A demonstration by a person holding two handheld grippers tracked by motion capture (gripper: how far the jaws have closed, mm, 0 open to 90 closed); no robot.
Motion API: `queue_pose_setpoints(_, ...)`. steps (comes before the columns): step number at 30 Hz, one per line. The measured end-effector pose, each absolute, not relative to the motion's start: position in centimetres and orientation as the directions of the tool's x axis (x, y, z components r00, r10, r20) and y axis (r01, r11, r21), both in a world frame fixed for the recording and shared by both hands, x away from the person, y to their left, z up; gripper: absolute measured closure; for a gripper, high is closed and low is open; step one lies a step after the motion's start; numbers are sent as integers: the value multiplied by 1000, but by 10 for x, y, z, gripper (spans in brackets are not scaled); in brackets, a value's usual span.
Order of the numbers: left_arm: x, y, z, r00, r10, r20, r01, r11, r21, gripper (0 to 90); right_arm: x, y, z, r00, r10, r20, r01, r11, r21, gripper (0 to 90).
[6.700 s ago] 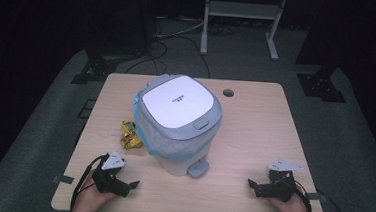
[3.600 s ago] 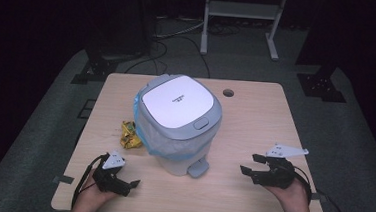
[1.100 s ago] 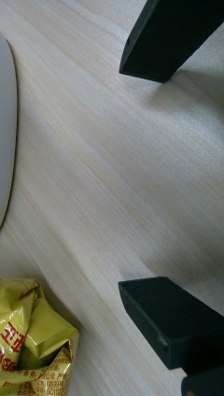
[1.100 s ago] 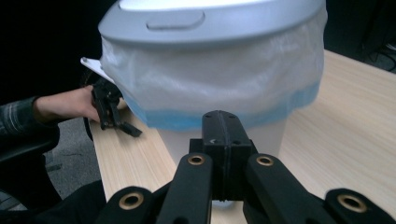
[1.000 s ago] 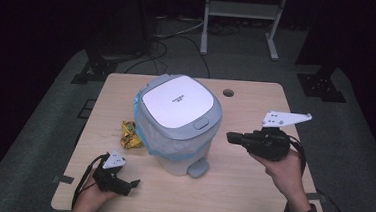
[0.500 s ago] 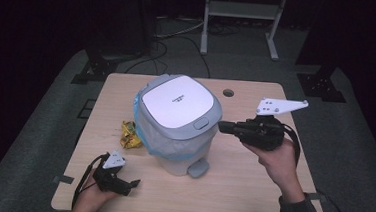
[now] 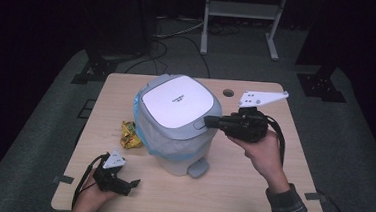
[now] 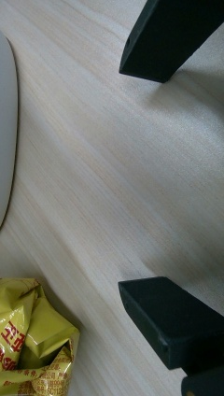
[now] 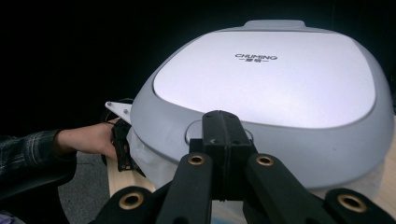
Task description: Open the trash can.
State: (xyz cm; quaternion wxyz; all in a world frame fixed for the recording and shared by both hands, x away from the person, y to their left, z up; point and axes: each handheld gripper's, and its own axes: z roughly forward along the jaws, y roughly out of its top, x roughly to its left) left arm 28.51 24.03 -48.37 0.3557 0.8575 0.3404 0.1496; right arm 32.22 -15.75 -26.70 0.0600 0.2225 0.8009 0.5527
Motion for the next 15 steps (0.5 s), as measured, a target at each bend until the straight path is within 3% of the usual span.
queue_pose_setpoints(15,285,240,-484,723,690,15,477,-515,712,0,321,-148,-268,-897,426,119,270,316,910,900)
